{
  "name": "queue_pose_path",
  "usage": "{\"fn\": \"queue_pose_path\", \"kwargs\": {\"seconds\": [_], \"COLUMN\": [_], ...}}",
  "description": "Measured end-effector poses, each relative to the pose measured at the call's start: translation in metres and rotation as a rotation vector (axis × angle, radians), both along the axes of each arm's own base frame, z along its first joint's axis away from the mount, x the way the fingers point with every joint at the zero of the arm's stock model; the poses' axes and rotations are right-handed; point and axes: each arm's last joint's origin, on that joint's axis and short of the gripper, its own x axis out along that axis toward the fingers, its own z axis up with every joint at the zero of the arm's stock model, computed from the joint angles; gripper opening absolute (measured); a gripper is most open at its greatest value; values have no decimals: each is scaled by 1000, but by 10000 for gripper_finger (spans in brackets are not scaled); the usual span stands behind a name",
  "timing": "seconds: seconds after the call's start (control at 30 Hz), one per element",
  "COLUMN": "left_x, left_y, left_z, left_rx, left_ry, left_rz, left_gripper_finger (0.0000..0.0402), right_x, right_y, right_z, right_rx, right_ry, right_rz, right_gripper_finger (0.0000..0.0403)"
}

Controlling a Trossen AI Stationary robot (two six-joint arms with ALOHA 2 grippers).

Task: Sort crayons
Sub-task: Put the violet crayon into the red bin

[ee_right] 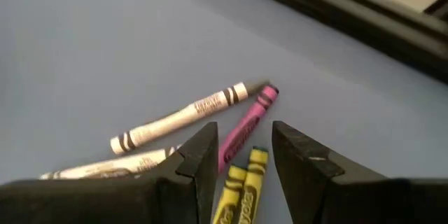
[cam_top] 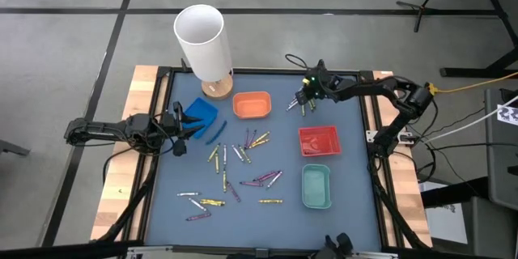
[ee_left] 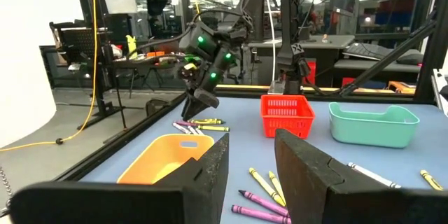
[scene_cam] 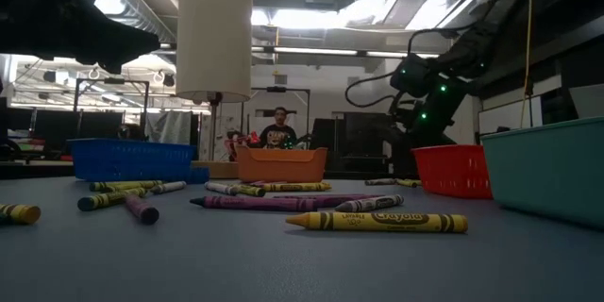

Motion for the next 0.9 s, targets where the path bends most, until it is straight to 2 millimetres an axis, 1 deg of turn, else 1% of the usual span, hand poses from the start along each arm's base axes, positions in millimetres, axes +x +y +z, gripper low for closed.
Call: {"fn": "queue_pose_path", "kwargs": {"seconds": [0.13,0.33,0.43,0.6,0.8,0.9], "left_x": [0,0,0,0,0,0], "left_y": [0,0,0,0,0,0], "left_z": [0,0,0,0,0,0], "left_rx": [0,0,0,0,0,0], "left_ry": [0,0,0,0,-1,0], "left_rz": [0,0,0,0,0,0], "left_gripper_finger": [102,102,102,102,102,102], "right_x": [3,3,4,7,8,8], "right_y": [-3,-2,-3,-6,-7,-7], "right_z": [6,6,2,-16,-17,-17], "right_rx": [2,18,24,48,40,39], "right_ry": [3,22,30,59,77,77], "right_rz": [0,0,0,-1,-12,-12], "right_gripper_finger": [133,133,133,133,131,116]}}
